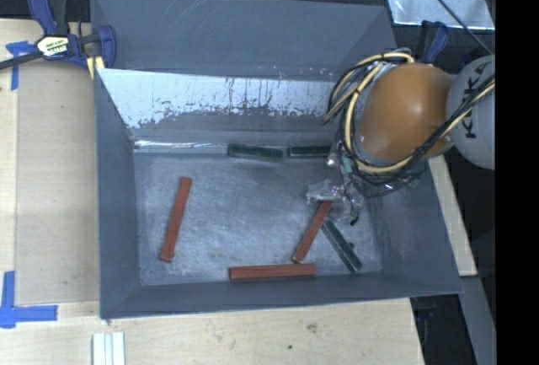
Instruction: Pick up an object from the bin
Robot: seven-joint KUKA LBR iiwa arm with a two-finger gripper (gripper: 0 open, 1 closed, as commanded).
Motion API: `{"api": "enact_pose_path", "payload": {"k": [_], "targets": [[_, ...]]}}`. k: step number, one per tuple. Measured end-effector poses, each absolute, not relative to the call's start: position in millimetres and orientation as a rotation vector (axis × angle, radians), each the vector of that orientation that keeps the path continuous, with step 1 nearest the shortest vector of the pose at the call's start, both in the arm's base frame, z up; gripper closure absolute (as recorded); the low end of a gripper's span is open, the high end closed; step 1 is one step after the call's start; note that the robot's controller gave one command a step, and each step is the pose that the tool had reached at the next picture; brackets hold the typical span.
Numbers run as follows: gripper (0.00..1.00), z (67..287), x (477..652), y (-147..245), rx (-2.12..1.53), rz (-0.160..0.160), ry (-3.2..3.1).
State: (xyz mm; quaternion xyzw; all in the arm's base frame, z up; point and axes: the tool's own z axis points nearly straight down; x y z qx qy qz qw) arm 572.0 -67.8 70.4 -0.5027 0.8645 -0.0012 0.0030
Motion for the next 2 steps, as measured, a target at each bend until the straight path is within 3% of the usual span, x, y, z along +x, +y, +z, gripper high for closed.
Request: {"api": "enact_pose_path", "payload": {"k": [1,2], "targets": [[1.00,73,512.8,-103,-2.208,-0.013,2.219],[1.00,249,514.7,-89,-2.206,-0.011,2.228]]}}
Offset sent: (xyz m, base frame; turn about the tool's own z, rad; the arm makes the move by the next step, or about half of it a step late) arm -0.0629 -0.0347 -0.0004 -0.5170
